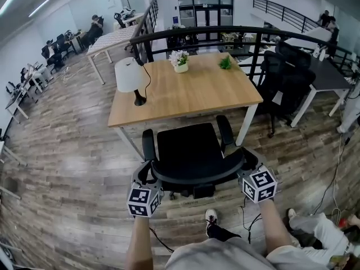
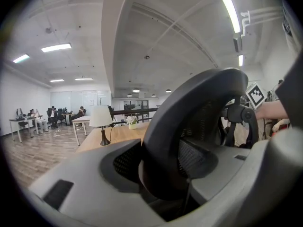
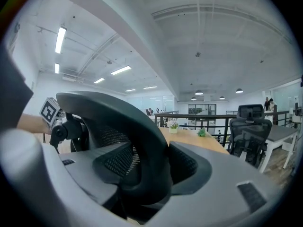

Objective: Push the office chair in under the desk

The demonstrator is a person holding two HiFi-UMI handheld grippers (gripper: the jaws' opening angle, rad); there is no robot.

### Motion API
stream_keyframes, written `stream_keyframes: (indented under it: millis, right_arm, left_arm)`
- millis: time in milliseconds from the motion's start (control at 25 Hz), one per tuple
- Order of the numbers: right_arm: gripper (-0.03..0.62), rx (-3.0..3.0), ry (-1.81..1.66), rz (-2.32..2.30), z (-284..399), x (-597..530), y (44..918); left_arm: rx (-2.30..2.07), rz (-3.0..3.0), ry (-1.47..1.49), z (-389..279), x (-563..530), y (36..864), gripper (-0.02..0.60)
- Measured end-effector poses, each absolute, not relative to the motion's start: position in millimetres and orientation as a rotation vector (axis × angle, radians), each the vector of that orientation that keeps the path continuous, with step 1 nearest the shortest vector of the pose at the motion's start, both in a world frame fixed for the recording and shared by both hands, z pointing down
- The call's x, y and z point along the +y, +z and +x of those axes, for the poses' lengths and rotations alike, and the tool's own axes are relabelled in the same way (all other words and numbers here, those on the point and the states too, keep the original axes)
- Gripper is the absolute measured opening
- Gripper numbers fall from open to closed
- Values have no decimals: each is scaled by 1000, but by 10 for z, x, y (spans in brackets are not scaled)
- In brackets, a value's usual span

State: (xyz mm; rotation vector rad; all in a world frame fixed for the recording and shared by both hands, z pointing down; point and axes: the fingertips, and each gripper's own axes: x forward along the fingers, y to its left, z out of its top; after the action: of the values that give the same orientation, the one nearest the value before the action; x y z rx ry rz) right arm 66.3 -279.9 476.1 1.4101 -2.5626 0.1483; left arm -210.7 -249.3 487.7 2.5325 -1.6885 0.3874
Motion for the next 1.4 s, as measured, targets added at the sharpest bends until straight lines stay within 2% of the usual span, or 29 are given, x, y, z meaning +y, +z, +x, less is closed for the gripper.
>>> stream_keyframes:
  millis: [1120, 1400]
  right_arm:
    - [247, -2575, 124, 1236, 534, -4332, 4760]
    - [247, -2567, 118, 1259, 563, -4728, 4717]
  left_arm:
    - [-1847, 2384, 329, -2272, -3994, 4860, 282]
    - [-1833, 2401, 328, -2236, -4346, 4816, 264]
